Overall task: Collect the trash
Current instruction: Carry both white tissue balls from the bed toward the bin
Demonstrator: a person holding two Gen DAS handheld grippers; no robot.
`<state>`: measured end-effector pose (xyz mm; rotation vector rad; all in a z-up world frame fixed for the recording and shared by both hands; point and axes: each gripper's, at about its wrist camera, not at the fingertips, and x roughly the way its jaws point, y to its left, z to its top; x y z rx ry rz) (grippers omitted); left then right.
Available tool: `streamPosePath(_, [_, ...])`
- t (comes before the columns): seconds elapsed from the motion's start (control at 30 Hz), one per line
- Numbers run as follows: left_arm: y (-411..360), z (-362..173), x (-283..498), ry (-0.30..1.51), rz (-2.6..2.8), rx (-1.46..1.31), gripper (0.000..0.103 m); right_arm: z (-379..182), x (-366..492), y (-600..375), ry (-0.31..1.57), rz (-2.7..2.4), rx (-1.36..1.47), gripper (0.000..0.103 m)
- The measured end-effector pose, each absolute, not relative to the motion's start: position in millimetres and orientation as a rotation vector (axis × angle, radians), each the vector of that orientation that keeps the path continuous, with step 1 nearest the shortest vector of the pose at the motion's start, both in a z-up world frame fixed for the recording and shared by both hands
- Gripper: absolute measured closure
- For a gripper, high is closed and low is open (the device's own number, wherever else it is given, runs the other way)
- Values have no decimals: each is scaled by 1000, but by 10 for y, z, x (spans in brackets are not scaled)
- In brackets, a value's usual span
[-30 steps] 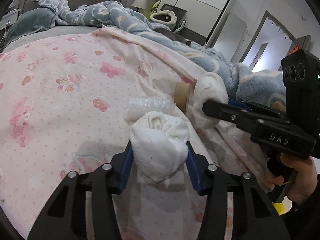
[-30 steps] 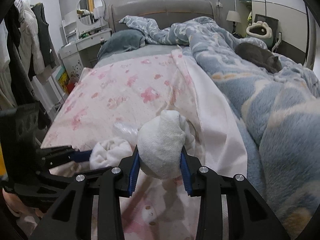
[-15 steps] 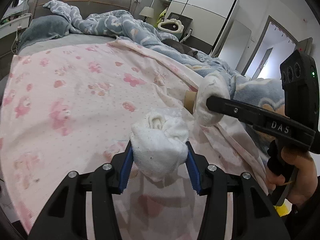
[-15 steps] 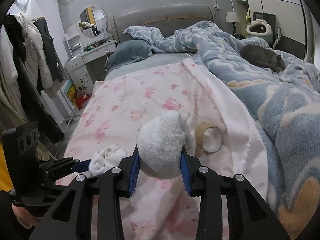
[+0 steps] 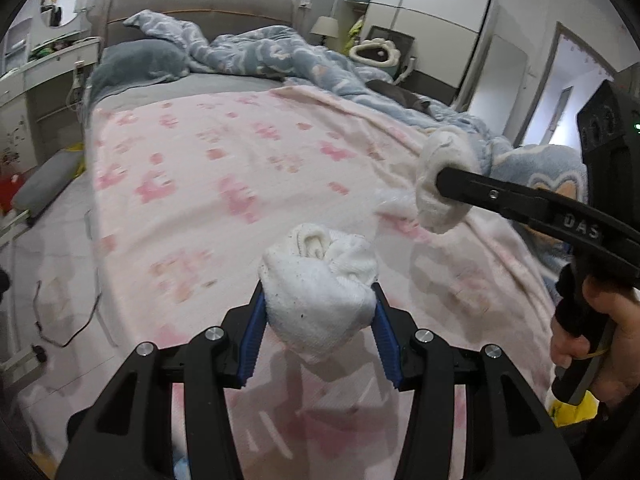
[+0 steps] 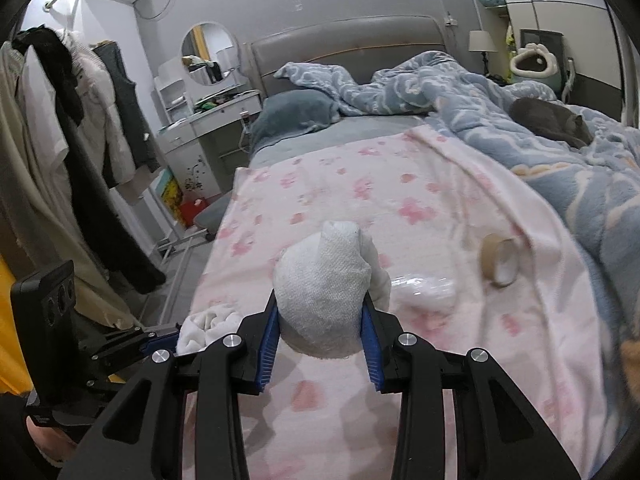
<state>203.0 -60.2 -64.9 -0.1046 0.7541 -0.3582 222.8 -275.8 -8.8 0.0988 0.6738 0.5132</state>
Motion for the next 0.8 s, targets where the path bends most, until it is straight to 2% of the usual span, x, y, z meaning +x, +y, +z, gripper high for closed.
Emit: streamPosePath(0.8, [370,-687,1465,768,-206,-108,51,-180,1825,-1880,700,613,86,66])
